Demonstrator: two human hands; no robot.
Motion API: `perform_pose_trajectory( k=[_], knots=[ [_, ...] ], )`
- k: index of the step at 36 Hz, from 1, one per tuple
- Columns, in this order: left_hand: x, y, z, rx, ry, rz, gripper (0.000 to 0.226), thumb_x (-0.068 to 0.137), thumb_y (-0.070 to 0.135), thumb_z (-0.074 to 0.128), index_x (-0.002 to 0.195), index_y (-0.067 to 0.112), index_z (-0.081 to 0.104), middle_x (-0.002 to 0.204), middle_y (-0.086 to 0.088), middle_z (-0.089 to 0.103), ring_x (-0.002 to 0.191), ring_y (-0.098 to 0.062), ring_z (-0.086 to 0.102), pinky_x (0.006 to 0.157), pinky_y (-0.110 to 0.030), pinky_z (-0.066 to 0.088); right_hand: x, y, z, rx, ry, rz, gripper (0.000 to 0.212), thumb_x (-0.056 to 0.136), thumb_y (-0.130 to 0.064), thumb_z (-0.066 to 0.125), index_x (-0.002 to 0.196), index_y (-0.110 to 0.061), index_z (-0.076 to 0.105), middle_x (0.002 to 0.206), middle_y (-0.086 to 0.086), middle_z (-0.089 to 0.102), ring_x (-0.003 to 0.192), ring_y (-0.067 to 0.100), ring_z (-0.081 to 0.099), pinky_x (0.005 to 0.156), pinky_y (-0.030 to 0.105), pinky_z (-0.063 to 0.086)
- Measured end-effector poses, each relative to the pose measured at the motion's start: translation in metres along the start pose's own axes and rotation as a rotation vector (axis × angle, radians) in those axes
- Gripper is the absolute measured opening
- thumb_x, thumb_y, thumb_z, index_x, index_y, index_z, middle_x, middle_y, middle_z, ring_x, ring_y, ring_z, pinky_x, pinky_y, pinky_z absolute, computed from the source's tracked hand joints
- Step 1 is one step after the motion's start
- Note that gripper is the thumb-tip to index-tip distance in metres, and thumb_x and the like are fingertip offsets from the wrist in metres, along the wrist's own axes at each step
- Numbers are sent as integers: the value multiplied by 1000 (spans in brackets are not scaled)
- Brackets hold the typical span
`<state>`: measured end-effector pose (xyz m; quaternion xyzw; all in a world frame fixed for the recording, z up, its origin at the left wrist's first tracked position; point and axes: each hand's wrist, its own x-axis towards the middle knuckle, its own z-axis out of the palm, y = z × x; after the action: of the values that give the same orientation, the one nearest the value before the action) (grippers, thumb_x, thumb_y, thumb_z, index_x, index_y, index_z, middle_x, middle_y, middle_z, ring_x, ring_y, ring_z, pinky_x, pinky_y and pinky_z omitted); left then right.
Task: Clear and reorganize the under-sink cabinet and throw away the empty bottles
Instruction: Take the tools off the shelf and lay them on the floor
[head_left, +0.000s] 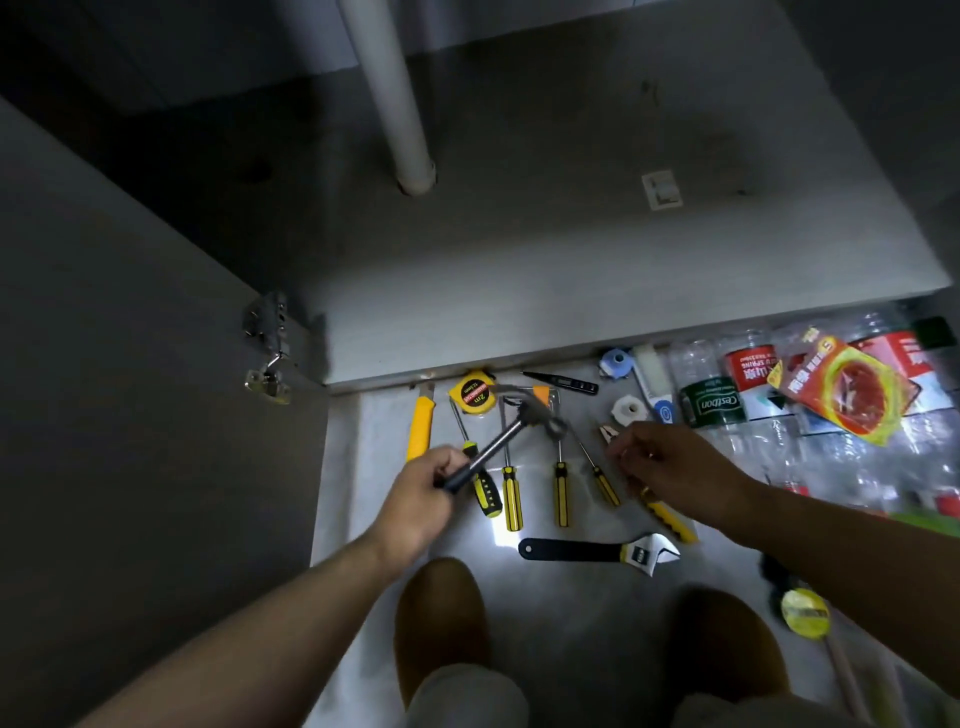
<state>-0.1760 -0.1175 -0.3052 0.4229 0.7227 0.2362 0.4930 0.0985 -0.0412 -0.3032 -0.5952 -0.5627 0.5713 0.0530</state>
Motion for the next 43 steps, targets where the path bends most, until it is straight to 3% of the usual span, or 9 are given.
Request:
perform_pose_trajectory(
  k=[4, 8, 15, 19, 24, 33, 36, 40, 43],
  knots=[
    [-14, -29, -7, -38, 17, -148, 32, 77, -34, 40, 88, -12, 61, 76, -12, 47, 71, -16, 40, 53, -22, 28, -2, 11, 7, -27, -50, 17, 20, 98, -7, 53, 92, -17, 69, 77, 8, 72, 65, 15, 69, 60, 26, 51],
    [-20, -58, -15, -20, 102, -239, 34, 83, -30, 37, 88, -6, 61, 70, -1, 49, 71, -18, 42, 57, -25, 31, -1, 17, 13, -27, -104, 60, 20, 98, -7, 51, 97, -15, 69, 87, 12, 72, 65, 13, 69, 63, 28, 52],
    [-15, -76, -10, -92, 124, -370, 36, 89, -23, 39, 93, 6, 61, 75, -8, 52, 67, -18, 44, 43, -16, 35, 1, 10, 16, -53, -115, 79, 19, 99, -6, 50, 100, -11, 68, 91, 14, 73, 69, 17, 68, 66, 32, 51],
    [-9, -74, -3, -126, 103, -368, 31, 92, -17, 44, 95, 10, 58, 84, -10, 54, 75, -19, 45, 55, -27, 37, 0, 8, 15, -63, -121, 81, 17, 99, -6, 51, 102, -11, 68, 92, 14, 73, 73, 19, 69, 68, 33, 52],
    [-3, -66, 2, -155, 173, -336, 19, 95, -12, 43, 105, 2, 52, 85, -12, 48, 74, -19, 40, 59, -35, 33, -3, 9, 14, -73, -130, 99, 17, 100, -8, 51, 101, -12, 67, 92, 11, 72, 74, 18, 70, 69, 31, 53],
    [8, -66, 1, -155, 147, -358, 21, 96, -10, 43, 108, 1, 55, 91, -17, 50, 83, -26, 43, 69, -39, 34, -1, 8, 16, -81, -152, 119, 18, 100, -8, 50, 101, -15, 67, 90, 4, 73, 76, 18, 70, 74, 35, 56],
    [14, -67, 6, -147, 122, -325, 18, 98, -2, 47, 110, 5, 58, 95, -14, 57, 84, -24, 49, 70, -32, 39, 0, 9, 18, -74, -152, 125, 18, 100, -7, 50, 100, -15, 67, 88, 4, 74, 72, 14, 69, 72, 35, 54],
    [29, -70, 9, 12, 149, -257, 12, 96, 9, 51, 98, 15, 61, 89, -8, 59, 81, -25, 55, 64, -30, 43, 0, 12, 17, -75, -161, 131, 19, 99, -6, 51, 100, -16, 67, 89, 4, 74, 74, 16, 70, 73, 35, 56],
    [39, -74, 4, 296, 230, -166, 28, 96, 12, 50, 117, 21, 66, 104, -1, 46, 93, -26, 55, 85, -28, 48, 0, 15, 16, -78, -164, 122, 18, 99, -7, 52, 100, -17, 67, 91, 5, 73, 79, 21, 72, 74, 36, 57]
  ],
)
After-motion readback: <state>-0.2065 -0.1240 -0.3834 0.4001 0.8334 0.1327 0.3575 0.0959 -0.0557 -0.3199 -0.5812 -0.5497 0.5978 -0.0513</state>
